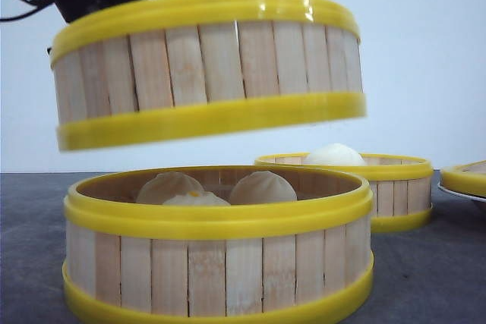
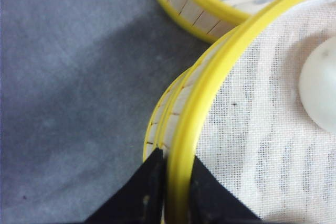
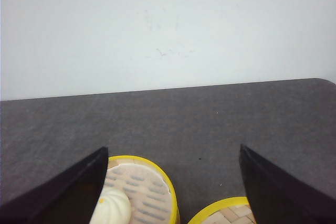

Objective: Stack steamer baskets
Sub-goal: 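Lower the held basket onto the front steamer basket and release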

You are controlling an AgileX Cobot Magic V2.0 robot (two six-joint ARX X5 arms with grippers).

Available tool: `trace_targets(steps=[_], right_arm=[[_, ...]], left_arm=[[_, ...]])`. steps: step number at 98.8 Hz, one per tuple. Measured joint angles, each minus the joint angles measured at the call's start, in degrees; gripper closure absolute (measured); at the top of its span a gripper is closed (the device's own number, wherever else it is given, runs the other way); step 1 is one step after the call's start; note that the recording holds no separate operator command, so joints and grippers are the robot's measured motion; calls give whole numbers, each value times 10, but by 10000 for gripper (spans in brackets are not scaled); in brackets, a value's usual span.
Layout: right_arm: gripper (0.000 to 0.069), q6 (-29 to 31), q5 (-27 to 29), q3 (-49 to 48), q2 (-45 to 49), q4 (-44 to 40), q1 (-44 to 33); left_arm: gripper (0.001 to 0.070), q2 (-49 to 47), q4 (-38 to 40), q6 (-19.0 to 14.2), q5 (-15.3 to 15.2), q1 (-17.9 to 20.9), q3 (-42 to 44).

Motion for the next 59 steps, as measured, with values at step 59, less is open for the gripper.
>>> trace_targets(steps=[59], right_arm=[[197,0,0,0,17,1,0]], left_arm=[[685,39,17,-7,-18,-23,-5]])
